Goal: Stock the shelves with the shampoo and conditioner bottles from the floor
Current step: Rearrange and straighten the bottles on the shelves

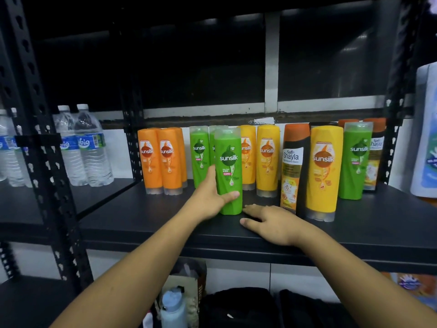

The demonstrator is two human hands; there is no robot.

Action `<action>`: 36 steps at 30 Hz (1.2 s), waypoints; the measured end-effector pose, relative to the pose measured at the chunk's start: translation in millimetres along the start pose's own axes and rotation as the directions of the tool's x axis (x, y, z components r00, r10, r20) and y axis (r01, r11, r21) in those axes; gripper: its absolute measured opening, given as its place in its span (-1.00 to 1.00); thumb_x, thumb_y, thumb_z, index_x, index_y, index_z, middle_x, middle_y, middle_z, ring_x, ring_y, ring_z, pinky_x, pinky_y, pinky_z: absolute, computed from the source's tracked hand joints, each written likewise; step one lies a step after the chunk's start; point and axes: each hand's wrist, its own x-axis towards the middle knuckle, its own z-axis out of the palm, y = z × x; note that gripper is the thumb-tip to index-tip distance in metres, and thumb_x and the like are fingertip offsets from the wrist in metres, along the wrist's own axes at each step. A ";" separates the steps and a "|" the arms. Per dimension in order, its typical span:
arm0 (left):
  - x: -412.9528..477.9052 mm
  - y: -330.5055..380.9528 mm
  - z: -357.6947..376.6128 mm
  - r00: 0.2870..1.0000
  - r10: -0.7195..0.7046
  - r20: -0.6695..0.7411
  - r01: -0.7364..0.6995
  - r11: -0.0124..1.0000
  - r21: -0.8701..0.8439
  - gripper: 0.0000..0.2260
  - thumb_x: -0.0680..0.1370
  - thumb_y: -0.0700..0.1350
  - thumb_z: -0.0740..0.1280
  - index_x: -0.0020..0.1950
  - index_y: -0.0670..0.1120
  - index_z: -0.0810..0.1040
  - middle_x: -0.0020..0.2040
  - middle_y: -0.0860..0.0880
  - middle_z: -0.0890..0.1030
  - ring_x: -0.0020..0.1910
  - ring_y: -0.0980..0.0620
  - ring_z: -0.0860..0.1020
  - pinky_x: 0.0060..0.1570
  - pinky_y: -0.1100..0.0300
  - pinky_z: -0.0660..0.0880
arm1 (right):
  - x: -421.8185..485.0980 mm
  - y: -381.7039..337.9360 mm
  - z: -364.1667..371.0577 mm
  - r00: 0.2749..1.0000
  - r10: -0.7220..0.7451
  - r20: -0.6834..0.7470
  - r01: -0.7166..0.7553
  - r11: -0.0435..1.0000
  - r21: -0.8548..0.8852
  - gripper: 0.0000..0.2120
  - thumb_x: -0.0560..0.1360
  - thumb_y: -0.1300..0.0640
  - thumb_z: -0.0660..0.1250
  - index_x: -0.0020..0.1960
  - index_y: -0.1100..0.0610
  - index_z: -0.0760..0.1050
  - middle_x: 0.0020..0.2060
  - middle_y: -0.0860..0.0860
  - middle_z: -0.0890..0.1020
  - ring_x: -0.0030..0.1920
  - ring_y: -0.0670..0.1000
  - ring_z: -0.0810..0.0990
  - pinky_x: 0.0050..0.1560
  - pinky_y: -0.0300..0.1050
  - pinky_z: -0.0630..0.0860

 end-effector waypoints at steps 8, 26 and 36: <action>24.1 -30.4 -25.8 0.995 -0.019 -0.095 0.025 0.998 0.066 -0.40 0.51 -0.10 0.54 0.43 0.00 0.28 0.27 0.09 0.55 0.27 0.04 0.53 0.30 0.06 0.48 | 15.8 0.9 -0.9 0.993 -0.025 0.118 0.028 0.999 -0.025 -0.43 0.68 -0.22 0.02 0.64 -0.07 0.09 0.62 -0.14 0.10 0.61 -0.12 -0.01 0.61 -0.01 -0.07; 66.8 -54.8 -39.5 0.958 -0.119 -0.259 0.175 0.963 0.206 -0.49 0.58 -0.13 0.46 0.43 -0.13 0.29 0.32 -0.12 0.56 0.29 -0.15 0.54 0.17 0.09 0.44 | 26.9 -3.4 3.6 0.996 -0.026 0.090 0.027 1.000 -0.009 -0.41 0.66 -0.27 0.00 0.64 -0.10 0.08 0.62 -0.19 0.09 0.61 -0.16 -0.02 0.60 -0.08 -0.09; 70.6 -58.9 -35.5 0.951 -0.120 -0.285 0.191 0.953 0.233 -0.47 0.60 -0.14 0.43 0.47 -0.13 0.24 0.35 -0.16 0.55 0.31 -0.20 0.54 0.22 0.02 0.45 | 26.4 -3.4 2.8 0.996 -0.031 0.086 0.033 0.999 -0.016 -0.41 0.66 -0.27 -0.01 0.64 -0.10 0.08 0.61 -0.19 0.09 0.61 -0.16 -0.01 0.59 -0.07 -0.09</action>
